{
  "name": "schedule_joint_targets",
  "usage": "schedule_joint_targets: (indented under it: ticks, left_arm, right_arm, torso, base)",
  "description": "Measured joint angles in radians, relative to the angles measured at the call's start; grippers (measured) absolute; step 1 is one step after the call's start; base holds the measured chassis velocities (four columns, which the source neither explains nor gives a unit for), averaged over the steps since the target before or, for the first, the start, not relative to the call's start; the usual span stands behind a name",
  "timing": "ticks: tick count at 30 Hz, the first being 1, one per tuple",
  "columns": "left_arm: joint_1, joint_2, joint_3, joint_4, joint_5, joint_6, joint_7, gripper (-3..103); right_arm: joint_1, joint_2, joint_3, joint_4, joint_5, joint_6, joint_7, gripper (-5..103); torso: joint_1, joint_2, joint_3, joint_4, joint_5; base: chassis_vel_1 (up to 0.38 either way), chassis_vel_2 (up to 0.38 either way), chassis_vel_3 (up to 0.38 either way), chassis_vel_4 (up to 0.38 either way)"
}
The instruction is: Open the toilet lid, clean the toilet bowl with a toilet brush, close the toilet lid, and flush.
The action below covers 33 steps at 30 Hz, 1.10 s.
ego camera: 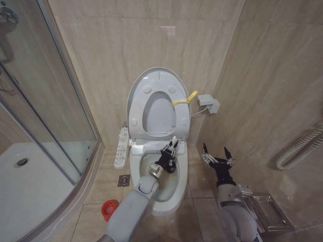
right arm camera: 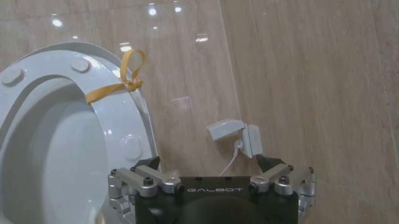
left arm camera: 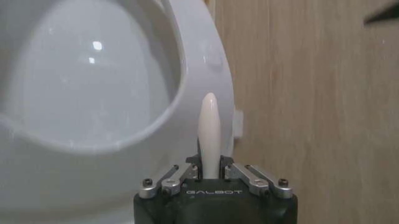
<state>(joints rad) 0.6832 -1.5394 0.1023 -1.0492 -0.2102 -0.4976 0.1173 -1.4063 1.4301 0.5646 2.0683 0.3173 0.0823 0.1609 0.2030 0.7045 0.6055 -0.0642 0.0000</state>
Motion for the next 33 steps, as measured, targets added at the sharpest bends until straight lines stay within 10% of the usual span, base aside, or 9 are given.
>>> schedule_joint_targets:
  ticks: [33]
  left_arm:
    - [0.091, 0.089, -0.077, -0.039, 0.047, -0.018, 0.029, 19]
  right_arm:
    - [0.000, 0.000, 0.000, 0.000, 0.000, 0.000, 0.000, 100]
  torso:
    - [0.000, 0.000, 0.000, 0.0002, -0.0002]
  base:
    - [0.000, 0.000, 0.000, 0.000]
